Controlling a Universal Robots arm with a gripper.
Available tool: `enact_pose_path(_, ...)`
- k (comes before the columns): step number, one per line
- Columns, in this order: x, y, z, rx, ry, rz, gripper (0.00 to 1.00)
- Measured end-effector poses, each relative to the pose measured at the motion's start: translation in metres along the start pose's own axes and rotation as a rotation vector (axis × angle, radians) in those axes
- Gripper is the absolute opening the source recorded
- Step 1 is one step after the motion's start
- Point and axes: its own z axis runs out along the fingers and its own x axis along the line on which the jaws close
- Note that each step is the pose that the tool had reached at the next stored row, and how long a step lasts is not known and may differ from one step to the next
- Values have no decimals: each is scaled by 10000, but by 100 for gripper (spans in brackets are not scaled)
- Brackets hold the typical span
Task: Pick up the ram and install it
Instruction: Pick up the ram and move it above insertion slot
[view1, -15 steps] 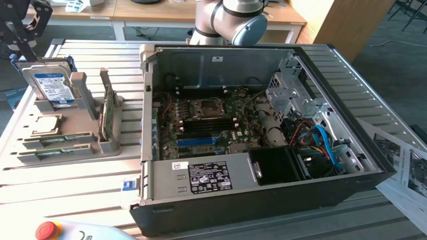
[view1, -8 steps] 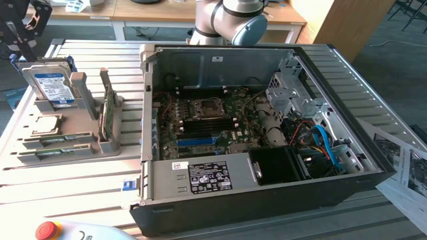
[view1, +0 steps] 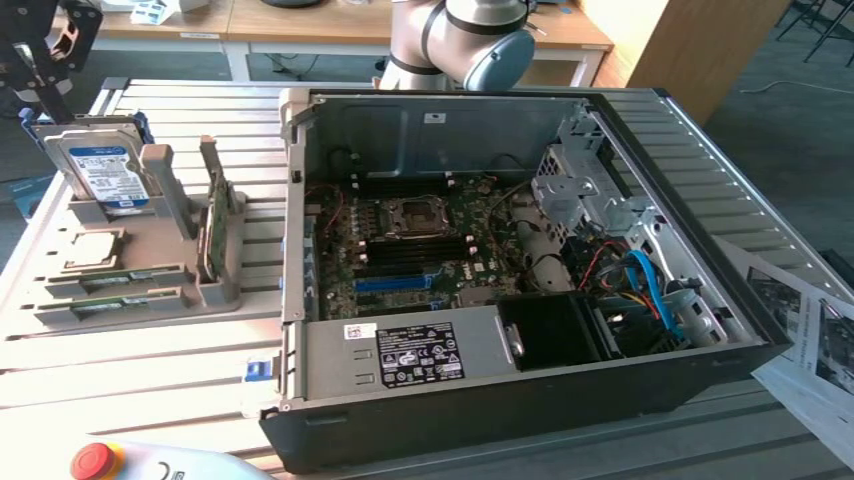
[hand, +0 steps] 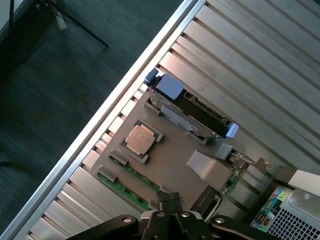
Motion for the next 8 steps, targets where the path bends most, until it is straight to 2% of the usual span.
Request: enact_pose_path(8, 0, 0, 0, -4, 46, -956, 11)
